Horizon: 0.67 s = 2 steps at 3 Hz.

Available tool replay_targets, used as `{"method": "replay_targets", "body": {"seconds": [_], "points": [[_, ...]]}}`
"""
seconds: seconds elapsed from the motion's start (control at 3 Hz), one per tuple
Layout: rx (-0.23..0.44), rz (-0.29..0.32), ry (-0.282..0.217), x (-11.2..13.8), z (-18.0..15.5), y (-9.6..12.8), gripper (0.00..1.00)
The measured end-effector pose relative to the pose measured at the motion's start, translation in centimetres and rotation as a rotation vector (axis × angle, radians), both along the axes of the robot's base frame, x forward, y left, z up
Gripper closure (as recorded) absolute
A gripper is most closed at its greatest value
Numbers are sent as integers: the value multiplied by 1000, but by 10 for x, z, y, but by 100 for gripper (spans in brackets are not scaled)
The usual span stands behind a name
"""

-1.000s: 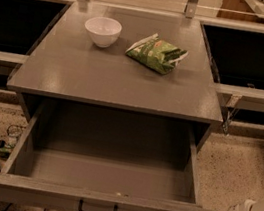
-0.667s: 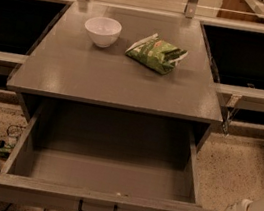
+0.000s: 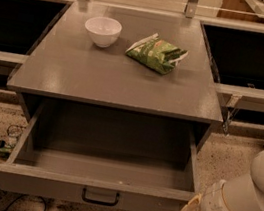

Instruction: Close top drawer

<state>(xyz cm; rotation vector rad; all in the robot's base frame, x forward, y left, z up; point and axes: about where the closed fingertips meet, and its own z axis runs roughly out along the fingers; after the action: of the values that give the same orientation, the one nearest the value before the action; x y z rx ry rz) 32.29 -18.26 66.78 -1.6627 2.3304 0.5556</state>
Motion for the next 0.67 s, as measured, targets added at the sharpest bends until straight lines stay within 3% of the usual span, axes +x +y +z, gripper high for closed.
{"method": "replay_targets", "body": {"seconds": [0.33, 0.67], "points": [[13, -11, -17, 14, 7, 6, 100], [-12, -21, 0, 54, 8, 19, 100]]}}
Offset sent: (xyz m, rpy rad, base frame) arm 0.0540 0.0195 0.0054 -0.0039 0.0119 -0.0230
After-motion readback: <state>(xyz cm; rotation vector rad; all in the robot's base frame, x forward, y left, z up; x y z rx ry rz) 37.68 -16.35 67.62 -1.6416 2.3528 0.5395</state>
